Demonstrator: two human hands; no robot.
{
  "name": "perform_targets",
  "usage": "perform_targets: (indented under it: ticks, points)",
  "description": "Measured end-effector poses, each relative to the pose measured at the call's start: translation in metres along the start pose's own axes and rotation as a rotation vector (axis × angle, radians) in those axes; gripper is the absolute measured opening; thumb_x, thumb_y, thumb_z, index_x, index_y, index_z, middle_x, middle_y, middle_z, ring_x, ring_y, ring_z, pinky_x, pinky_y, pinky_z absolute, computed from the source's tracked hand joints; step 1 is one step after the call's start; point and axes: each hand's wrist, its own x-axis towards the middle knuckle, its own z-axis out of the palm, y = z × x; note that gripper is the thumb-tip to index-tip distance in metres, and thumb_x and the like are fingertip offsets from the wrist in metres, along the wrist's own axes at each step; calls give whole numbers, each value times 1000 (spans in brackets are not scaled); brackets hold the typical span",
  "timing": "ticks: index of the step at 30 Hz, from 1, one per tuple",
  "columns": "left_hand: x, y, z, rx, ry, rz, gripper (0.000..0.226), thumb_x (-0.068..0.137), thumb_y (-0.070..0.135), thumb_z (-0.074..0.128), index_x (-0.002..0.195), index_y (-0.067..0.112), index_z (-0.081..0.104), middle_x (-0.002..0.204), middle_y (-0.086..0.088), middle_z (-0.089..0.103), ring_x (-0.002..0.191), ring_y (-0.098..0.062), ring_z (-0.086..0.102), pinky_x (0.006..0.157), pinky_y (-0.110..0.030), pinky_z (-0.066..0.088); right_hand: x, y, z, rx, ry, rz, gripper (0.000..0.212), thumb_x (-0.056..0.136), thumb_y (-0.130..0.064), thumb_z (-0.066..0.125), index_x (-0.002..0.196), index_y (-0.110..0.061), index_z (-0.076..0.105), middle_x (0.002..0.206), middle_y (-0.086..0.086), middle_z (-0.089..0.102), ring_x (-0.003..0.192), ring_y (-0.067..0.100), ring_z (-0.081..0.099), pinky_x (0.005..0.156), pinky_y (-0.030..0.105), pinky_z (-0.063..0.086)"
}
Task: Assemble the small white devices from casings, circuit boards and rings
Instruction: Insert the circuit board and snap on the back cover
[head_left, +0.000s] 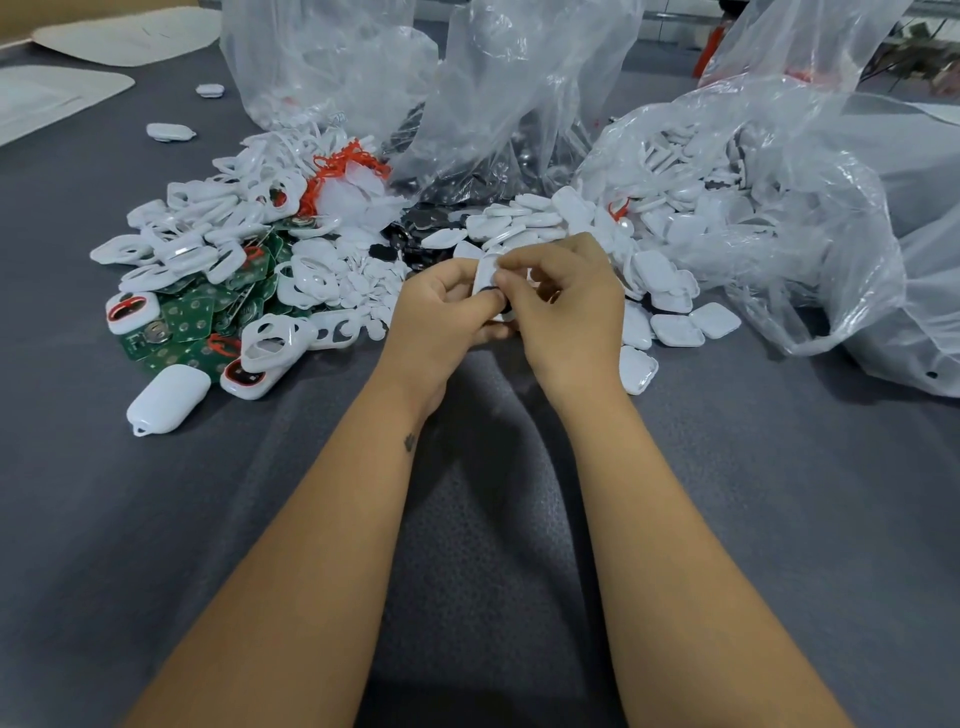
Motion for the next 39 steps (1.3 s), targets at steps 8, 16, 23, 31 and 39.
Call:
perform_targets:
  ticks: [8,16,23,31,39]
  points:
    - [1,-1,2,13,5,-24,17,93,-1,55,96,12,66,84,2,75,73,-8,69,60,-19,54,0,5,3,-77,-108,-46,17,87,-10,64,95,-22,72,86,-13,46,78,-9,51,69,8,40]
    - [3,-3,0,81,39,-58,12,95,6,57,103,10,64,88,0,73,67,-7,66,59,-18,51,-2,4,2,-144,-124,-48,17,89,-14,62,94,-27,72,89,-7,47,79,5,54,73,33,50]
    - [3,-2,2,0,83,-67,16,93,-3,56,97,10,63,92,-7,73,73,-11,71,62,-20,55,-2,-4,2,213,47,150,22,85,-4,64,81,-25,60,79,-14,60,69,-3,53,69,10,44]
    - [0,-1,4,-58,108,-39,17,91,-6,57,96,9,63,92,-5,74,83,-16,73,66,-21,56,0,-3,0,195,-2,234,21,85,-1,65,99,-14,71,75,-10,64,67,0,57,72,24,55]
    - [-3,0,5,-40,96,-16,11,89,-3,63,91,8,62,76,0,75,71,-9,72,59,-18,54,-3,-3,2,-64,5,21,7,84,-12,69,87,-15,74,88,-2,69,80,12,62,79,26,49]
